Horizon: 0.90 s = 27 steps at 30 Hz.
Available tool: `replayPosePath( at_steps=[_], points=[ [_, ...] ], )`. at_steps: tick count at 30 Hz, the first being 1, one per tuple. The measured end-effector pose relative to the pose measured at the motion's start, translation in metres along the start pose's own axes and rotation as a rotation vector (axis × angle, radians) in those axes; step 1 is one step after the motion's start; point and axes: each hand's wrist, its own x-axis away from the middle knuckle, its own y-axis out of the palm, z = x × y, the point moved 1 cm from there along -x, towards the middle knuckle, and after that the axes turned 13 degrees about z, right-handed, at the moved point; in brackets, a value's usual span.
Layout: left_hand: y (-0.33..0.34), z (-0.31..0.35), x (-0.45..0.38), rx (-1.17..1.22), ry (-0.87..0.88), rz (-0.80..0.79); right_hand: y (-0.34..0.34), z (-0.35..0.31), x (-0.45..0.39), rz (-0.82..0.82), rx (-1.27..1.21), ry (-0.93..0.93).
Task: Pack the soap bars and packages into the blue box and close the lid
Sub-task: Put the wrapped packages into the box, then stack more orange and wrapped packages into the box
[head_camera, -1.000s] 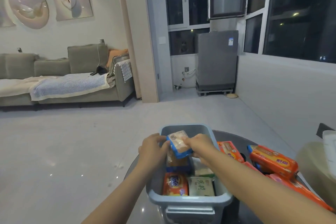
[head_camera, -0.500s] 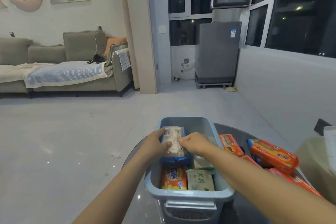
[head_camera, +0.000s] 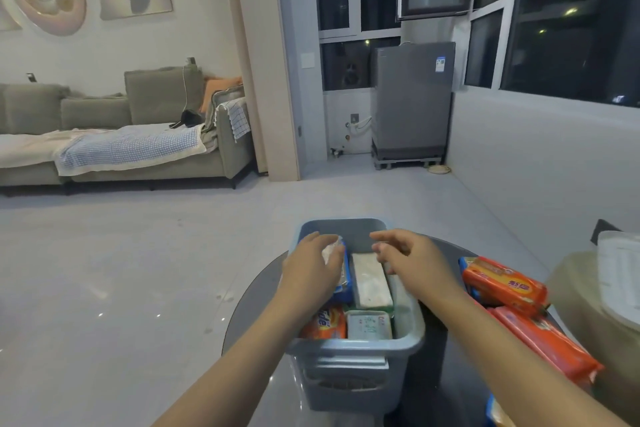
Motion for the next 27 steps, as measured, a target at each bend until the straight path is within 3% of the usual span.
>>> replayPosePath(
  at_steps=[9, 16, 22, 27],
  points=[
    [0.046, 0.071, 0.029, 0.251, -0.02, -0.093, -0.084, 0.04, 0.015, 0.194, 0.043, 0.025],
    [0.105, 0.122, 0.04, 0.308, 0.021, -0.181, -0.142, 0.097, 0.001, 0.331, 0.212, 0.167],
    [0.155, 0.133, 0.044, 0.299, -0.024, -0.242, -0.161, 0.141, -0.012, 0.277, 0.623, 0.184],
    [0.193, 0.113, 0.045, 0.163, -0.202, -0.23, -0.16, 0.168, -0.025, 0.205, 0.566, 0.334]
  ],
)
